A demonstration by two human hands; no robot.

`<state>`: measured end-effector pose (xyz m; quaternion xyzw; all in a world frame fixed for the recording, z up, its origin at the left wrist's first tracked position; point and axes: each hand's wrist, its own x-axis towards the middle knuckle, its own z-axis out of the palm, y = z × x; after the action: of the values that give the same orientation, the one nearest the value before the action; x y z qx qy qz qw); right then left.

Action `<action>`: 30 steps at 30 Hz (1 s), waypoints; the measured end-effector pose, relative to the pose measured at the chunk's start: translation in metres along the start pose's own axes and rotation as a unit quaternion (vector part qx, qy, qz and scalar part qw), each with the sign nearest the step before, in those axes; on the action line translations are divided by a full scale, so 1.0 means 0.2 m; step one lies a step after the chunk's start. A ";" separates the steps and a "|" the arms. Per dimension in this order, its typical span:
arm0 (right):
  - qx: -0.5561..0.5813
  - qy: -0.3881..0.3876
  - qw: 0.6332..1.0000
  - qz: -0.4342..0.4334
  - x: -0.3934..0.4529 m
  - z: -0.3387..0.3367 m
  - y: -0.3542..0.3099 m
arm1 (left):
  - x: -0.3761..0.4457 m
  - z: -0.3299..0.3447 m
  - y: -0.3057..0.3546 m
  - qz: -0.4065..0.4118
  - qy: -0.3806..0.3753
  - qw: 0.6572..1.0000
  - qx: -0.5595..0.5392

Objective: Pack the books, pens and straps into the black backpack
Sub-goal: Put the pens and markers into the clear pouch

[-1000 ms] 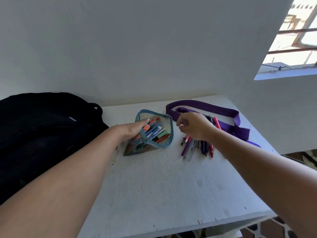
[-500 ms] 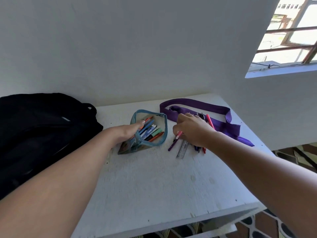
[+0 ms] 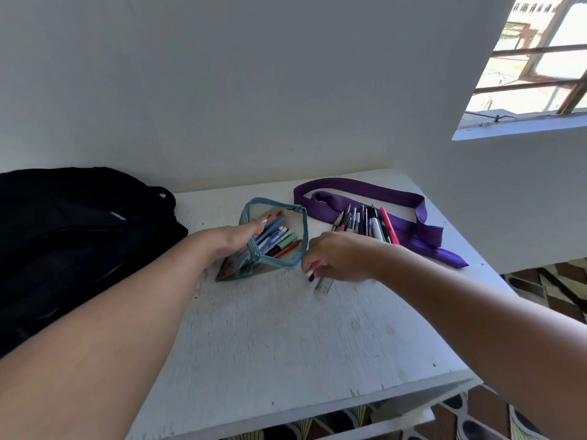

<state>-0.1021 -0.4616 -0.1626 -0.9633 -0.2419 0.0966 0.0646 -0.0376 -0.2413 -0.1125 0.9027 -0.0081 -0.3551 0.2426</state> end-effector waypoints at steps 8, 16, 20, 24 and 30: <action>-0.102 0.005 0.995 0.010 0.02 0.04 0.02 | 0.12 0.01 -0.07 0.006 0.007 1.000 0.005; 0.037 0.314 0.948 0.041 0.04 -0.06 -0.08 | 0.12 0.01 -0.09 0.017 0.016 1.000 0.004; 0.273 0.503 0.814 0.098 0.13 -0.13 -0.17 | 0.11 0.00 -0.10 0.022 0.013 1.000 -0.003; 0.543 0.487 0.634 0.258 0.29 -0.07 -0.21 | 0.12 -0.01 -0.11 0.034 0.011 0.999 -0.016; 0.658 0.304 0.582 0.369 0.47 0.14 -0.23 | 0.07 0.00 -0.07 0.055 -0.015 0.998 -0.028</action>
<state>-0.0486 -0.3743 -0.1963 -0.6364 0.2980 -0.0538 0.7094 -0.0282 -0.2319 -0.1276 0.8883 -0.0519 -0.3549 0.2868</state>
